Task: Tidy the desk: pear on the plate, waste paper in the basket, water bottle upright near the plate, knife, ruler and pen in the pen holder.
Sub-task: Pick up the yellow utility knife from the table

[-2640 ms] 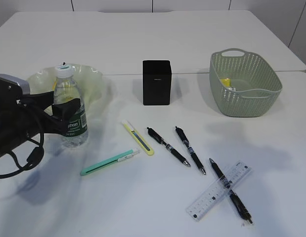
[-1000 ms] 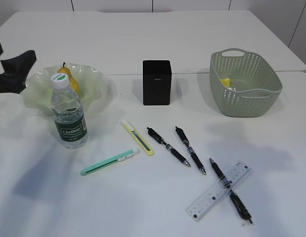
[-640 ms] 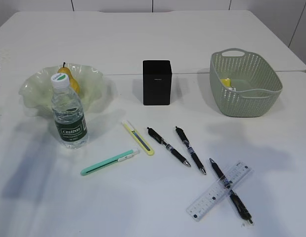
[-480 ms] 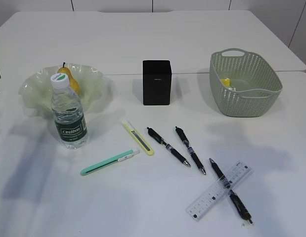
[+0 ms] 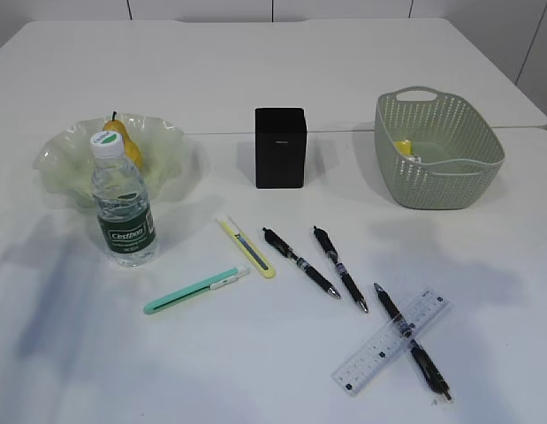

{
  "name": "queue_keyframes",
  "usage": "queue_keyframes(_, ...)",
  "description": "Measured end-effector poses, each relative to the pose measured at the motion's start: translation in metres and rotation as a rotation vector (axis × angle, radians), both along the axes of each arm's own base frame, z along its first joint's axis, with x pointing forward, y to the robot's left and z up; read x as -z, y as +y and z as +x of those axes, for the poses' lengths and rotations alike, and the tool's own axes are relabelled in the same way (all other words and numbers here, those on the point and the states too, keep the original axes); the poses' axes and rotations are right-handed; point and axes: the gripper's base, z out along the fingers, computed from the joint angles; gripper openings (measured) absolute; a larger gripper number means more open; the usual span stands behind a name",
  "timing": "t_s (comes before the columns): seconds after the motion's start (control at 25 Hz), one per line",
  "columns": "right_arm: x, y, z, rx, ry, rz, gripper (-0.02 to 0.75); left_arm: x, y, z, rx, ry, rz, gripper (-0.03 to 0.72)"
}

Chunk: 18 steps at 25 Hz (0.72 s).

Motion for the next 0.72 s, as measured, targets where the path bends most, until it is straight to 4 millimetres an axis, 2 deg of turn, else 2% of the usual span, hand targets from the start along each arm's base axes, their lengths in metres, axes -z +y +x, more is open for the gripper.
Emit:
queue_keyframes(0.32, 0.000, 0.000, 0.000, 0.000, 0.000, 0.000, 0.468, -0.014, 0.000, -0.025, -0.024, 0.277, -0.016, 0.538)
queue_keyframes(0.72, 0.000, 0.000, 0.001, -0.002, -0.008, 0.000, 0.469, -0.062, -0.001, -0.028, -0.047, 0.641, -0.087, 0.531)
